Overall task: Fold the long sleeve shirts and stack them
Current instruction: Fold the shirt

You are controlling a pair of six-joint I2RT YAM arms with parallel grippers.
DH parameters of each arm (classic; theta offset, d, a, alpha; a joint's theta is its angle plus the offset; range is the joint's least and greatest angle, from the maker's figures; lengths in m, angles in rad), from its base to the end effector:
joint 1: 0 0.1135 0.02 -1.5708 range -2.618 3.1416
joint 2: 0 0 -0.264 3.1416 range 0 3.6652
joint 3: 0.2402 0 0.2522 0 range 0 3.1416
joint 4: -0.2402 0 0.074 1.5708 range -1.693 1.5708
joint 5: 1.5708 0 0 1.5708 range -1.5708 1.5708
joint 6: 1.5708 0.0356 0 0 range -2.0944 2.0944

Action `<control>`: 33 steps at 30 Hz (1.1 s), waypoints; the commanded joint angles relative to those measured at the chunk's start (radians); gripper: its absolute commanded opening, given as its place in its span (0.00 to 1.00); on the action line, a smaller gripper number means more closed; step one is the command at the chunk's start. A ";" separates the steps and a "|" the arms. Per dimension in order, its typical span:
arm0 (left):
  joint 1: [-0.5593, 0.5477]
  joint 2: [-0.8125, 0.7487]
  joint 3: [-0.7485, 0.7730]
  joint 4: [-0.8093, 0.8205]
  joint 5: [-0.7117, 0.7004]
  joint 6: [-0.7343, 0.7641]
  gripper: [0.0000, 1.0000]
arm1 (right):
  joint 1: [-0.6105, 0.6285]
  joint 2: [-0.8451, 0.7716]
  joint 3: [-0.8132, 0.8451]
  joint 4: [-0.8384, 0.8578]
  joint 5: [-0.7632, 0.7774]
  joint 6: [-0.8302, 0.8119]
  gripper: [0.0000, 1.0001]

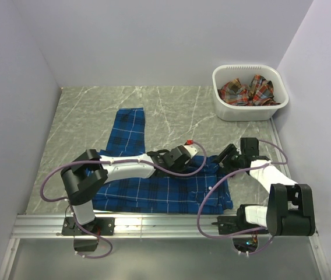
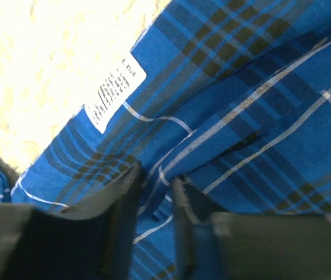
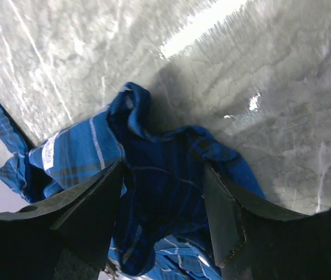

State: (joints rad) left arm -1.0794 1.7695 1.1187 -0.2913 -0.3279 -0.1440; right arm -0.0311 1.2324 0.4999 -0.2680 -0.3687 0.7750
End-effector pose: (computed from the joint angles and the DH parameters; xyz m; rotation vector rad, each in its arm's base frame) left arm 0.1831 -0.3179 0.1845 0.9843 2.2403 -0.1253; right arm 0.2128 0.0062 0.1531 0.9048 2.4907 0.7415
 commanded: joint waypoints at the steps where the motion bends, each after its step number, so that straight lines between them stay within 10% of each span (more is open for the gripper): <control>1: -0.008 -0.034 0.010 0.053 -0.030 -0.003 0.30 | -0.007 0.013 -0.011 0.050 -0.029 0.018 0.64; 10: -0.005 -0.045 0.022 0.035 -0.037 -0.069 0.20 | -0.007 -0.025 0.040 -0.014 0.017 -0.009 0.64; 17: 0.019 -0.036 0.081 0.017 -0.027 -0.111 0.19 | -0.006 -0.168 0.135 -0.227 0.037 -0.072 0.87; 33: 0.081 -0.055 0.108 0.027 0.041 -0.163 0.19 | 0.097 -0.330 0.094 -0.199 -0.262 0.065 0.92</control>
State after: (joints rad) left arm -1.0069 1.7447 1.1797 -0.2890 -0.3111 -0.2863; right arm 0.0059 0.9234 0.6155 -0.5274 -0.5499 0.7822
